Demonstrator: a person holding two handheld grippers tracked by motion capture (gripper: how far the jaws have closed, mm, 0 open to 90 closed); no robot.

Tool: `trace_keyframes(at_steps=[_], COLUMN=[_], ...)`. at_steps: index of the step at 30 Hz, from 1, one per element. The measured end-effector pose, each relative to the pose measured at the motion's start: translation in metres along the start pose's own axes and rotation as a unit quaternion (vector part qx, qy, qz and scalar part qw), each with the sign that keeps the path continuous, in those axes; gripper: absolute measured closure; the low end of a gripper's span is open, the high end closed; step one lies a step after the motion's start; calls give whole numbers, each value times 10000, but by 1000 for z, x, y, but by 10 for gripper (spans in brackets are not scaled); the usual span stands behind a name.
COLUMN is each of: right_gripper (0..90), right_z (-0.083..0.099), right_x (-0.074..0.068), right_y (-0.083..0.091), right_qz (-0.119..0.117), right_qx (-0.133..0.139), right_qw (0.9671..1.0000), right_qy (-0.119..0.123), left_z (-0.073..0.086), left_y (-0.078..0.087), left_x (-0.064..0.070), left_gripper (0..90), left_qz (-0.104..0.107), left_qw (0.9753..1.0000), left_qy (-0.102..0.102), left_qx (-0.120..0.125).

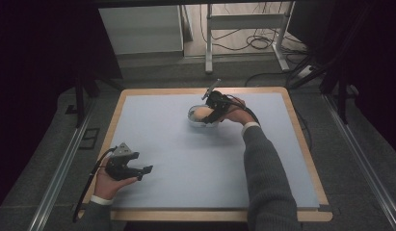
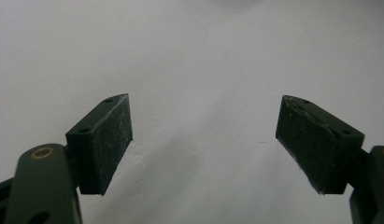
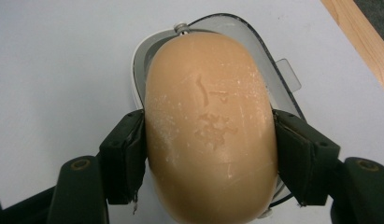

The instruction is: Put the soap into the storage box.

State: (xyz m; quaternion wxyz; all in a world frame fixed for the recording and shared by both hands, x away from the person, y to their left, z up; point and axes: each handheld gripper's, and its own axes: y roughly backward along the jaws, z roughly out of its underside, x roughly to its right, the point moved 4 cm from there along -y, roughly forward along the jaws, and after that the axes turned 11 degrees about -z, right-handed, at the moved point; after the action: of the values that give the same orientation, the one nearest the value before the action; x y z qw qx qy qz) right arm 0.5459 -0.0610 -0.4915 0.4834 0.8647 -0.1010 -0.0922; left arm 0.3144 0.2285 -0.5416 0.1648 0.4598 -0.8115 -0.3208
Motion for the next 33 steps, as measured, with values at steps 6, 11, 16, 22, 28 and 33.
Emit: trace_keyframes(at_steps=[6,11,16,22,28,33], right_gripper=[302,292,282,281,284,268], right_z=[-1,-6,-6,-3,4,10], right_x=[0,-3,-7,-11,-12,-15], right_y=[0,8,14,19,22,24], right_qz=[18,88,97,45,-59,-97], right_qx=[145,262,388,559,763,853], right_qw=[9999,9996,9992,9982,9964,9954], right_qy=[-41,-10,-70,-215,-369,-433], left_z=[0,0,0,1,2,1], left_y=[0,0,2,3,4,4], left_x=[0,0,0,0,1,1], left_gripper=[191,191,191,191,191,191], left_qz=[-8,0,18,-1,-35,-47], left_qw=[10000,10000,10000,10000,10000,10000], left_qy=[3,7,25,29,68,48], left_qx=[0,4,19,13,6,2])
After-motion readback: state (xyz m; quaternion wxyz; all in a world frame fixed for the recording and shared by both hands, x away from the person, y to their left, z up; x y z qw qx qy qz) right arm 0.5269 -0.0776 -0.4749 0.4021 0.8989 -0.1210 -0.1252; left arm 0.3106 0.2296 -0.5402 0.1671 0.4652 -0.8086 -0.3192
